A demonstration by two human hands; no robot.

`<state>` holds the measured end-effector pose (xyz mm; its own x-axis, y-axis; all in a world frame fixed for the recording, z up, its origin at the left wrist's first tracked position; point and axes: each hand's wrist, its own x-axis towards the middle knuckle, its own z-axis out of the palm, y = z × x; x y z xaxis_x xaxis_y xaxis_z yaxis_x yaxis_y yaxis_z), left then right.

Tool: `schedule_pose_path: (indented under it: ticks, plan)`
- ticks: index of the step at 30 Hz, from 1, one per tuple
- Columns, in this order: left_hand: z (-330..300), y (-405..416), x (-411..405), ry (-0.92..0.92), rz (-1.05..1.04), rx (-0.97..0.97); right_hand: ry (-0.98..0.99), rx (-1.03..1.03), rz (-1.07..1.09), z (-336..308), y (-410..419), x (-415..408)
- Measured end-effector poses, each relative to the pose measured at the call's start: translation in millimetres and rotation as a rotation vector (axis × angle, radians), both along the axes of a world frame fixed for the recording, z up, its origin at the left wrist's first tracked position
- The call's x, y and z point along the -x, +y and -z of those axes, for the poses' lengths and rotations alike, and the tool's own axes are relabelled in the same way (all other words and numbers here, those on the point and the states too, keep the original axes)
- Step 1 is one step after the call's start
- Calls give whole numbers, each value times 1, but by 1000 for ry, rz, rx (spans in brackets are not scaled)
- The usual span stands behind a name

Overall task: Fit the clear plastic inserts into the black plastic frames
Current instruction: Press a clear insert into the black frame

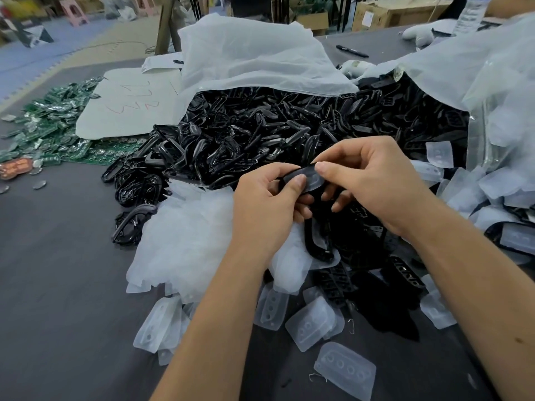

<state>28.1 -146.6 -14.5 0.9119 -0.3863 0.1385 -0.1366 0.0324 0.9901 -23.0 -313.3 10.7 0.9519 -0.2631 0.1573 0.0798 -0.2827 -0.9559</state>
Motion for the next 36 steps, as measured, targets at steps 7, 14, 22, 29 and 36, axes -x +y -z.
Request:
schedule_pose_path:
  ticks: [7, 14, 22, 29, 36]
  plan:
    - [-1, -1, 1, 29, 7, -17, -19, 156, 64, 3, 1, -4]
    - [-4, 0, 0, 163, -33, 30, -275, 650, 9, -7, 5, 1]
    - [-16, 10, -5, 468, 78, 155, -313, 749, -132, -12, 2, 2]
    - [-20, 9, -7, 538, 82, 395, -212, 134, 41, -11, 12, 1]
    - [-12, 5, -3, 266, -20, 338, 142, -436, -111, -12, 11, -1]
